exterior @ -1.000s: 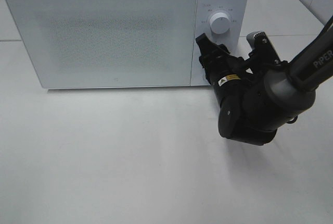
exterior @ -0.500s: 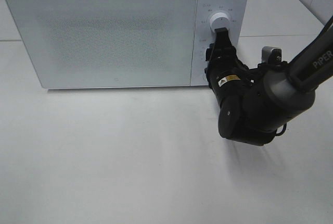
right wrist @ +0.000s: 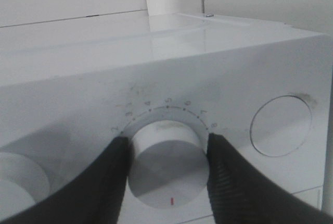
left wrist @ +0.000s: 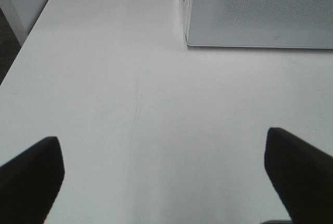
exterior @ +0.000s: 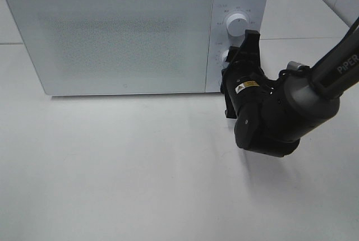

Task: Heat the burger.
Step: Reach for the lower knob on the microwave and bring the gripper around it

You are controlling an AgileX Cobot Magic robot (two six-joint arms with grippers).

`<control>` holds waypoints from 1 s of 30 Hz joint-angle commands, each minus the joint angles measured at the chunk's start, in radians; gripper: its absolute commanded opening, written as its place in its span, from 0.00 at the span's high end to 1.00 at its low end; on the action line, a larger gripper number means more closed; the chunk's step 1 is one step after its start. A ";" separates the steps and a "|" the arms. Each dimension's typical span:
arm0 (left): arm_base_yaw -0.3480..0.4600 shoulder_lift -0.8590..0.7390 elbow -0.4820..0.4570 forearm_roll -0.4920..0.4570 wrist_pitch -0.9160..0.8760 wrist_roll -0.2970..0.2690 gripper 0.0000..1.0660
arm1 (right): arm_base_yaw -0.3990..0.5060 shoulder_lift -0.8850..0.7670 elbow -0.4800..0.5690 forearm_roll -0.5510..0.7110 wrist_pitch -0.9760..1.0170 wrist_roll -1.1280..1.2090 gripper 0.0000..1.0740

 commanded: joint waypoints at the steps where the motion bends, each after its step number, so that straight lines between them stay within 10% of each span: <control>1: 0.000 -0.007 0.001 0.003 -0.004 -0.001 0.06 | 0.001 -0.010 -0.021 -0.087 -0.164 0.054 1.00; 30: 0.000 -0.007 0.001 0.003 -0.004 -0.001 0.06 | 0.001 -0.010 -0.021 -0.069 -0.169 0.050 0.89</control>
